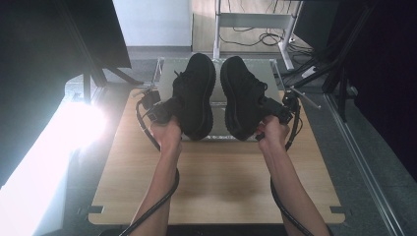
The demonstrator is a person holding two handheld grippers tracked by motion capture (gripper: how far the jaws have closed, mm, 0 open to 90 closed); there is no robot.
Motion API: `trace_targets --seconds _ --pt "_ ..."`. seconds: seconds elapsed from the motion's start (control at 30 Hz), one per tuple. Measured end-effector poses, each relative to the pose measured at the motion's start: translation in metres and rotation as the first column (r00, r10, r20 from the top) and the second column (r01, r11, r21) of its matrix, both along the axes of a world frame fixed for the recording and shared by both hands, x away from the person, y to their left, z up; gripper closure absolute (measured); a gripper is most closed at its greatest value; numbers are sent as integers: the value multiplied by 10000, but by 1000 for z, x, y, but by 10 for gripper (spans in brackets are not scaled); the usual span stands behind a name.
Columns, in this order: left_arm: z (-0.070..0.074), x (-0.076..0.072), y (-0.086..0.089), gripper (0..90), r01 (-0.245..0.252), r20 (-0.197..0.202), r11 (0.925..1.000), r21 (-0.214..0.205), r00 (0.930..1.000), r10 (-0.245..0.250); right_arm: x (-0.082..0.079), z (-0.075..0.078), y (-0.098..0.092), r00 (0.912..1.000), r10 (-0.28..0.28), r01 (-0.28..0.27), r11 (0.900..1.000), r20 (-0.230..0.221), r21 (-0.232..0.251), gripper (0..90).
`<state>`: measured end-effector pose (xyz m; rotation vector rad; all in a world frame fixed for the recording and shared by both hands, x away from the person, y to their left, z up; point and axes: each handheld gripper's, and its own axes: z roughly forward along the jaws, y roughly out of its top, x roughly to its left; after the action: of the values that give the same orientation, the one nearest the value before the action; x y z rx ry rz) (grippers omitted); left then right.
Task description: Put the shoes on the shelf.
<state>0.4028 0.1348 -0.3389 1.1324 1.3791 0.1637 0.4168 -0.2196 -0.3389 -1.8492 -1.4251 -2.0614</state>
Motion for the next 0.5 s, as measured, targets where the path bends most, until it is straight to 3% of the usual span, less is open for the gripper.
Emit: trace_targets --seconds 0.23,0.5 --pt "2 27 0 785 -434 -376 9991 29 9983 435 24 6 3 9995 -268 266 9995 -141 -153 713" --pt "11 51 -5 783 -585 -600 9975 390 9963 607 53 9 1 9966 -779 754 9936 -273 -842 713"
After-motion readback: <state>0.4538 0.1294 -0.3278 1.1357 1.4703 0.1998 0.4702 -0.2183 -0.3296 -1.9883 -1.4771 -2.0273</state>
